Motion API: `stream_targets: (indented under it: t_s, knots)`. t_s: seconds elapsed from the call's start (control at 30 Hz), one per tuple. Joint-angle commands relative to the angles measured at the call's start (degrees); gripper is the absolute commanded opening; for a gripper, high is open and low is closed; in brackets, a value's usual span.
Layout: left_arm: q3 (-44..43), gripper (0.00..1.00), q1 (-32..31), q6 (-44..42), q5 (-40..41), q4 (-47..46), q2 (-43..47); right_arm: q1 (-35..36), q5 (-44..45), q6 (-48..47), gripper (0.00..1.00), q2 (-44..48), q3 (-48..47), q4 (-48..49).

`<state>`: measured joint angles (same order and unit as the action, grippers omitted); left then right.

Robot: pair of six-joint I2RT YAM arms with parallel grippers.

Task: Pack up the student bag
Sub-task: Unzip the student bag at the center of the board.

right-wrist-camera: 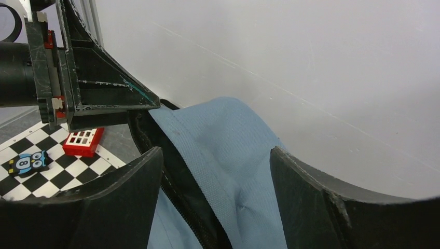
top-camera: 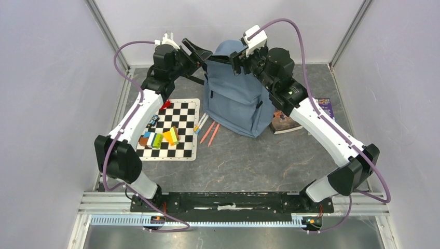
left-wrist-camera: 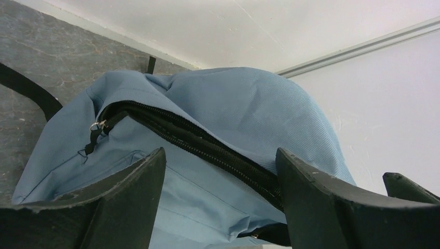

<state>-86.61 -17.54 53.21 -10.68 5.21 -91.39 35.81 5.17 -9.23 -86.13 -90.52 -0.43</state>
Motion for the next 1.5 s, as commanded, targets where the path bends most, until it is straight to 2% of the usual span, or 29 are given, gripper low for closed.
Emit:
stream_targets:
  t_s: [0.0,0.13,0.47,0.5,0.6,0.63,0.77,1.03,1.07,1.17,1.3,1.47]
  knots:
    - [1.7,0.84,-0.5,1.2,0.5,1.0,1.3,-0.4,-0.1,0.6,0.80,-0.5,-3.1,-1.4]
    - [3.8,0.88,-0.7,1.0,0.9,0.7,2.5,-0.5,-0.2,0.5,0.79,-0.8,-2.8,-2.2]
    - [8.8,0.90,-1.8,-0.5,1.0,-1.8,5.0,-0.7,2.2,-0.9,0.76,-1.2,-1.2,-3.2]
    - [9.3,0.89,-1.7,-0.3,0.9,-2.5,5.2,-0.8,2.2,-0.9,0.75,-1.1,-0.9,-3.2]
    - [10.9,0.79,-2.0,0.4,0.1,-4.9,6.2,-1.0,2.4,-1.0,0.75,-0.9,-0.1,-3.2]
    - [11.4,0.79,-2.1,0.6,0.1,-4.9,6.5,-1.0,2.4,-1.0,0.76,-0.8,0.2,-3.2]
    - [14.0,0.91,-2.7,1.4,0.0,-9.4,8.4,-1.0,2.5,-1.1,0.76,-0.4,1.0,-3.2]
    - [20.6,0.98,-2.9,1.4,-1.5,-15.0,13.1,-1.1,3.0,-0.7,0.71,0.1,2.3,-3.2]
    - [21.1,0.97,-3.0,1.1,-1.6,-15.1,13.5,-1.1,2.9,-0.6,0.70,0.1,2.3,-3.2]
    - [22.1,0.82,-3.0,1.4,-1.7,-15.4,13.5,-1.1,2.7,-0.6,0.69,0.2,2.3,-3.2]
    - [22.3,0.70,-3.0,2.4,-3.2,-16.7,12.0,-1.1,2.7,-0.4,0.69,0.4,2.4,-3.2]
    - [23.7,0.67,-3.0,4.3,-3.8,-19.5,11.1,-1.0,2.9,-0.4,0.69,1.0,3.0,-3.0]
